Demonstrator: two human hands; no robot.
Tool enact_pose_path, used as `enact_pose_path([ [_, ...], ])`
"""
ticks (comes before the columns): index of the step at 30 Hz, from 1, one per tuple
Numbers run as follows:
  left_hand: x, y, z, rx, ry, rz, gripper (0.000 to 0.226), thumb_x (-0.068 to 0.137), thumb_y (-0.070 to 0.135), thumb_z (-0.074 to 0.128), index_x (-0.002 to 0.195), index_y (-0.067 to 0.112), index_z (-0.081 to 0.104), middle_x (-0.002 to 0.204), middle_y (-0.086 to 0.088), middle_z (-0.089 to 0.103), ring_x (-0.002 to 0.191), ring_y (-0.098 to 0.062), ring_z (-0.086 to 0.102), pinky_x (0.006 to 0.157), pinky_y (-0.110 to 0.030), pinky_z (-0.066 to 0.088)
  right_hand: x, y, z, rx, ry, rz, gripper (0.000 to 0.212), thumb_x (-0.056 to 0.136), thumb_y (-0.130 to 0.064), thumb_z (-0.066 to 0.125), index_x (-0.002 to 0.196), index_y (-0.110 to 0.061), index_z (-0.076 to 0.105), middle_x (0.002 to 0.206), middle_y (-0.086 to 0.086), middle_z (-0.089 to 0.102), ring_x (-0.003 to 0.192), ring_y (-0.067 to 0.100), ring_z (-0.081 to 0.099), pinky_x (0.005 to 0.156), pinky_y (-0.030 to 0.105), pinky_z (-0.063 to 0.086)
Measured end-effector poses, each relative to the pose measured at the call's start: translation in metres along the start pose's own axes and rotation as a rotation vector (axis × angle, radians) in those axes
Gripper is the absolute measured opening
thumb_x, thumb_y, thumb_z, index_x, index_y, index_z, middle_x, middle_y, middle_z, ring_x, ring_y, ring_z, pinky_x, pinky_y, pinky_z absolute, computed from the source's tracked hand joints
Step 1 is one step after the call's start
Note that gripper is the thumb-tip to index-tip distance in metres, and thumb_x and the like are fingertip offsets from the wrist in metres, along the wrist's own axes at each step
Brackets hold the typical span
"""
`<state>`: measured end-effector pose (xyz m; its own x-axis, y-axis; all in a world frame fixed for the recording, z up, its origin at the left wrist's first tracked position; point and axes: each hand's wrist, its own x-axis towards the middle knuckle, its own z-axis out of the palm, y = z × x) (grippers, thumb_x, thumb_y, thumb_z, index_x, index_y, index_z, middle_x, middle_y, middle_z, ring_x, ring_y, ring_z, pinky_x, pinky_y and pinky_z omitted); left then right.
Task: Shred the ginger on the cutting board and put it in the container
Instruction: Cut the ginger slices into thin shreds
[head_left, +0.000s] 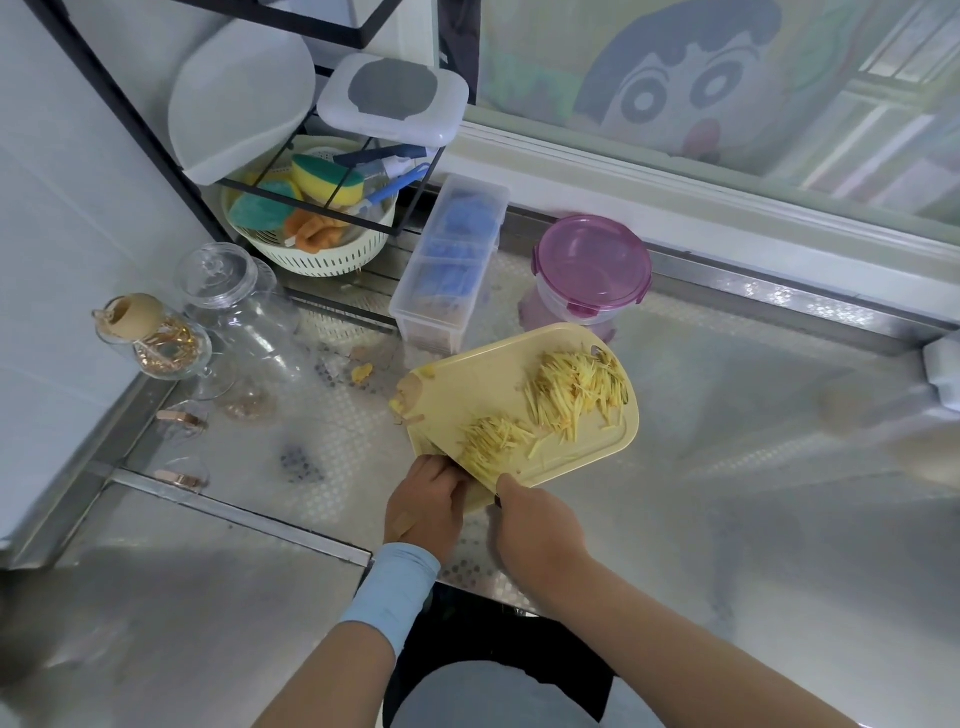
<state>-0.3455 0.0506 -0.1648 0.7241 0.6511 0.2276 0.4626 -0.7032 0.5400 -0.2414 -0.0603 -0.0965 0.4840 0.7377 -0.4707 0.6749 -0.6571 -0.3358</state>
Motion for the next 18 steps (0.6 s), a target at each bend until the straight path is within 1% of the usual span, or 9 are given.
enact_pose_path([
  [5,0.0,-0.001,-0.001,0.004,-0.005,0.008,0.025,0.085,0.026,0.05,0.078,0.018,0.072,0.085,0.003,0.065,0.089,-0.015,0.051,0.052,-0.027,0.045,0.014,-0.01,-0.006,-0.026,-0.025,-0.019,0.017,0.092,-0.007,0.046,0.092,-0.02,0.034,0.072,0.0,0.043,0.07,0.03,0.052,0.059,0.034,0.039],
  [7,0.0,-0.002,0.0,0.008,0.001,0.012,0.025,0.085,0.026,0.05,0.078,0.018,0.073,0.086,0.002,0.065,0.09,-0.014,0.051,0.053,-0.026,0.046,0.012,-0.009,-0.007,-0.024,-0.019,-0.029,0.016,0.092,-0.009,0.046,0.093,-0.02,0.034,0.073,0.0,0.044,0.07,0.03,0.051,0.06,0.034,0.04],
  [10,-0.001,-0.002,0.0,0.011,0.003,0.014,0.026,0.084,0.026,0.049,0.077,0.017,0.073,0.086,0.002,0.066,0.09,-0.014,0.051,0.054,-0.025,0.047,0.003,-0.002,-0.004,0.002,0.0,-0.019,0.016,0.094,-0.015,0.045,0.094,-0.024,0.031,0.079,0.0,0.047,0.073,0.03,0.05,0.061,0.034,0.038],
  [13,0.0,-0.002,-0.001,0.006,0.009,0.023,0.026,0.083,0.024,0.049,0.074,0.015,0.072,0.084,0.001,0.066,0.089,-0.015,0.051,0.053,-0.026,0.048,-0.006,0.004,0.002,0.003,0.008,-0.004,0.014,0.096,-0.021,0.044,0.093,-0.025,0.031,0.077,-0.001,0.048,0.071,0.028,0.05,0.059,0.035,0.036],
  [16,0.001,-0.001,-0.002,0.005,0.004,0.019,0.026,0.084,0.025,0.049,0.075,0.016,0.072,0.083,0.001,0.066,0.088,-0.015,0.051,0.052,-0.027,0.048,-0.002,0.002,0.003,-0.014,0.011,0.001,0.011,0.096,-0.018,0.044,0.094,-0.022,0.034,0.078,0.001,0.052,0.07,0.029,0.053,0.059,0.035,0.04],
  [18,0.001,-0.001,-0.002,0.01,-0.001,0.016,0.026,0.084,0.026,0.049,0.075,0.017,0.072,0.083,0.002,0.066,0.088,-0.014,0.051,0.051,-0.027,0.048,0.005,-0.004,0.0,-0.021,-0.003,-0.008,0.011,0.094,-0.012,0.043,0.093,-0.02,0.035,0.077,0.002,0.049,0.071,0.031,0.052,0.06,0.035,0.04],
])
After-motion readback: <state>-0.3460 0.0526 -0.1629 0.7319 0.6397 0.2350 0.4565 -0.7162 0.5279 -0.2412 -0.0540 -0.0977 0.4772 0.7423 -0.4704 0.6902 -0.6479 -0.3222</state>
